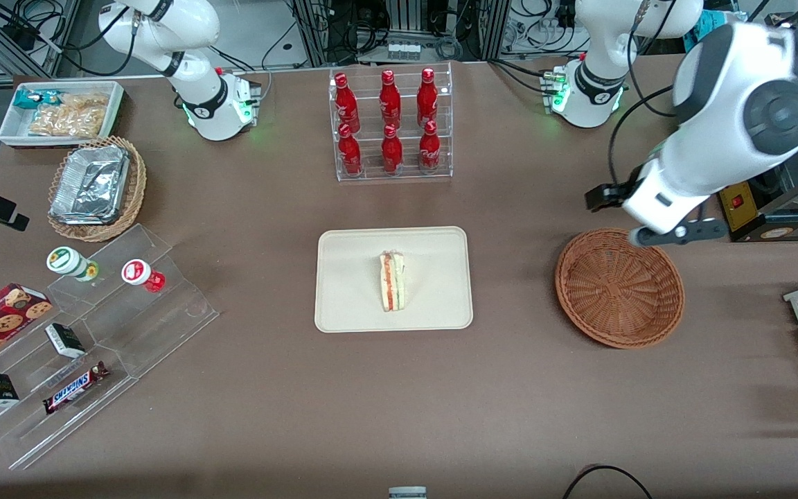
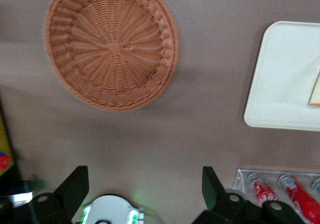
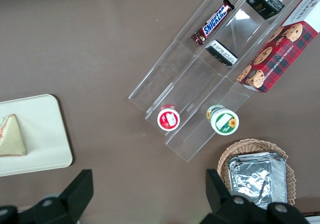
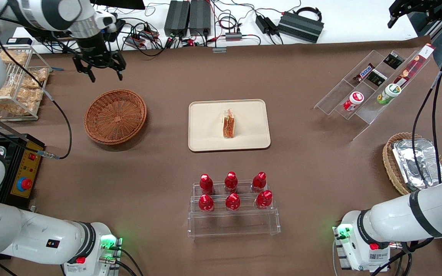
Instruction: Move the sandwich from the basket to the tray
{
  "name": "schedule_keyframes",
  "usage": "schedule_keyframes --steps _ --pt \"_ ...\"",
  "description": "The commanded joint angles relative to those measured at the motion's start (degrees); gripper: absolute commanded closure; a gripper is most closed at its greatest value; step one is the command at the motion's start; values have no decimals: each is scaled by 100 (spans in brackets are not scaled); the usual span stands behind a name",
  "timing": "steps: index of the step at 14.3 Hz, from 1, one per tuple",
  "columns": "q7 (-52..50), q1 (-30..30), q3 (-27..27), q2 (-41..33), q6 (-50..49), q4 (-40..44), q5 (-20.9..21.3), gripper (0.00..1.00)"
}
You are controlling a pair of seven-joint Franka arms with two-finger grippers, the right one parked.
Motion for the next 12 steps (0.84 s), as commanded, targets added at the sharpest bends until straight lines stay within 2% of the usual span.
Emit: schedule_keyframes --steps 1,3,5,8,10,12 --pt "230 598 -447 -323 -242 -36 292 0" --pt "231 1291 -1017 -359 -242 105 328 0" --pt "239 1610 -1222 -359 -225 211 328 0" --pt "685 1856 -1213 -359 -207 412 319 0" --pt "1239 1874 -1117 -332 -198 562 336 0" --pt "1294 1822 -915 -306 -163 633 345 0"
